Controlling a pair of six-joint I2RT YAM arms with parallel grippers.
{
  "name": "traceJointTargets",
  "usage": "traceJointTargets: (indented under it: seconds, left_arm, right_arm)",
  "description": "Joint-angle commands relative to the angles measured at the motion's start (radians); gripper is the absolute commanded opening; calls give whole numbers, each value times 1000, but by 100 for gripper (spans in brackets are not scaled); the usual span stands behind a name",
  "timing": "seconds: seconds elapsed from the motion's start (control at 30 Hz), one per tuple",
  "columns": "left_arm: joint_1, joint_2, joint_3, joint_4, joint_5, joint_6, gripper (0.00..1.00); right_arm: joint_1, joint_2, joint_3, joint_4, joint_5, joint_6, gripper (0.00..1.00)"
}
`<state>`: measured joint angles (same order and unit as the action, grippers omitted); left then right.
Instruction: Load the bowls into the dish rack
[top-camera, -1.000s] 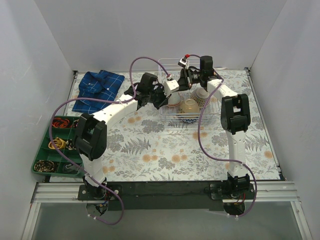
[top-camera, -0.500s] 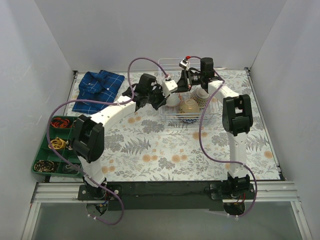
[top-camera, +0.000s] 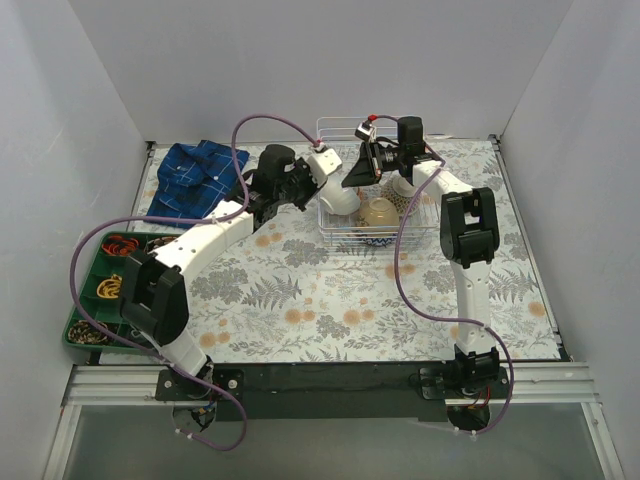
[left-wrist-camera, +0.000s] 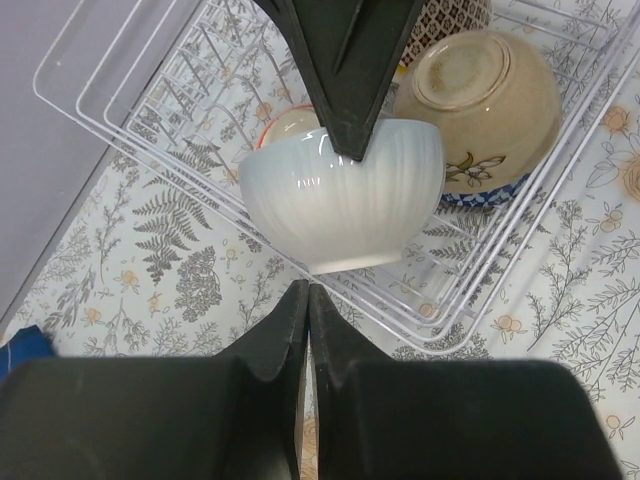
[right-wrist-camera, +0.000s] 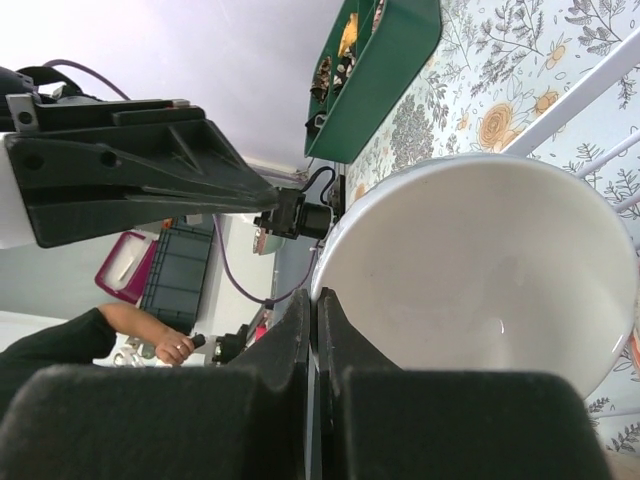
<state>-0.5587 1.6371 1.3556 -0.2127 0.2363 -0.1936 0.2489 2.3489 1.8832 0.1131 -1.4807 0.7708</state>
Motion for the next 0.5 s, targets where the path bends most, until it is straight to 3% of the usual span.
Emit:
traceJointTargets:
  seconds: [0.0, 0.47]
  left_arm:
    - [3, 12, 16, -42, 21, 17, 0]
    - [-4, 99, 65, -80, 112, -13, 0]
  right_arm:
    - [10, 12, 47, 19, -182, 10, 1]
    - [10, 108, 114, 30, -168, 19, 1]
